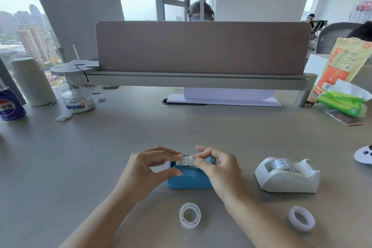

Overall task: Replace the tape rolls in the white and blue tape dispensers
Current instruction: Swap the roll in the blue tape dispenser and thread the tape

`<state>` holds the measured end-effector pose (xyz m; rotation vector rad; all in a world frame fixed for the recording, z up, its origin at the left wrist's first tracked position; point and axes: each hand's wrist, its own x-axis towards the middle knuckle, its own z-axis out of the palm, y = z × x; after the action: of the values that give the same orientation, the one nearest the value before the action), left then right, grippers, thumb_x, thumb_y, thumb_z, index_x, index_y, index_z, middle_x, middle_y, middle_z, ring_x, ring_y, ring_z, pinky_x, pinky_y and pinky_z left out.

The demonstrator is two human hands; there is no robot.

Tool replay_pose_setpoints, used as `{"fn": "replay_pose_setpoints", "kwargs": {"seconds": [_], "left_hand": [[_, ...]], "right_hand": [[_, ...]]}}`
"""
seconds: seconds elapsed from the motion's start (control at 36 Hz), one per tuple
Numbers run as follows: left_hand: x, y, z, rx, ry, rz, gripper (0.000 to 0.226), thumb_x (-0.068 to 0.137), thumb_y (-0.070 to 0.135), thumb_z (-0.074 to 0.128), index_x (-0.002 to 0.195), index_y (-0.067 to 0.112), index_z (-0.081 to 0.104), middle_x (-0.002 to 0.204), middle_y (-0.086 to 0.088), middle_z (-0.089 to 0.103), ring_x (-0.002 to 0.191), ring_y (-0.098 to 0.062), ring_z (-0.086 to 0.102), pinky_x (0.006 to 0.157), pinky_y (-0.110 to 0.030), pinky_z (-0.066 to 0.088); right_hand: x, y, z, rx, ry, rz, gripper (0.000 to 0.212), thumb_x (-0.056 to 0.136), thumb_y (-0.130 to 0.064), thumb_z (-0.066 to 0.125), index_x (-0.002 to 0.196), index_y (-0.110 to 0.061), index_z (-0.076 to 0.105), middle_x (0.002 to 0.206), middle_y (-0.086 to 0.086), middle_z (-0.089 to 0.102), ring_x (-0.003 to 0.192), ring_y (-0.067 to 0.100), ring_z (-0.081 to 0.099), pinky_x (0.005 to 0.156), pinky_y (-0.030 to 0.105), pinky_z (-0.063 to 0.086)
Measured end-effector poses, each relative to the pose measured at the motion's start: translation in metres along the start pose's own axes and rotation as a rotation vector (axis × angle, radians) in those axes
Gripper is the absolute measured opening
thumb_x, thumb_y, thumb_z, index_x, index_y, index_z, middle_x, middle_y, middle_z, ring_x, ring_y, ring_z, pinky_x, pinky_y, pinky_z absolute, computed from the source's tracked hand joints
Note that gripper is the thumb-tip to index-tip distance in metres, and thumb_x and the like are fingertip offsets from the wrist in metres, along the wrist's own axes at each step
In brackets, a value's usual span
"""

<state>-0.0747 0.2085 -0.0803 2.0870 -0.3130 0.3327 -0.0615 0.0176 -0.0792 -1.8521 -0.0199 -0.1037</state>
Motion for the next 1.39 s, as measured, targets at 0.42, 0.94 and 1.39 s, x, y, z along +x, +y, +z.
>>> {"fn": "replay_pose_setpoints", "kwargs": {"seconds": [0.42,0.94,1.39], "left_hand": [[0.000,0.000,-0.001,0.056,0.011,0.008,0.030,0.067,0.026,0.087,0.095,0.036,0.079,0.099,0.023,0.075,0.098,-0.002,0.071,0.091,-0.022,0.057],[-0.002,0.001,-0.006,0.119,-0.015,0.085,0.033,0.066,0.029,0.088,0.098,0.034,0.079,0.106,0.020,0.073,0.104,0.002,0.067,0.093,-0.012,0.049],[-0.006,0.005,-0.004,0.060,-0.022,0.005,0.048,0.069,0.020,0.087,0.104,0.048,0.073,0.112,0.034,0.069,0.106,0.015,0.063,0.097,-0.009,0.047]], "right_hand": [[-0.005,0.000,0.003,-0.214,0.149,-0.138,0.019,0.078,-0.037,0.074,0.062,-0.027,0.067,0.094,-0.032,0.067,0.091,-0.017,0.054,0.089,0.027,0.022],[-0.008,-0.004,0.003,-0.494,0.230,-0.362,0.012,0.085,-0.035,0.069,0.073,-0.030,0.069,0.076,-0.018,0.069,0.086,0.005,0.057,0.082,0.028,0.026],[-0.010,-0.008,-0.014,-0.346,0.151,-0.373,0.018,0.088,-0.013,0.067,0.073,-0.021,0.063,0.080,-0.009,0.065,0.079,0.007,0.064,0.072,0.018,0.049]]}}
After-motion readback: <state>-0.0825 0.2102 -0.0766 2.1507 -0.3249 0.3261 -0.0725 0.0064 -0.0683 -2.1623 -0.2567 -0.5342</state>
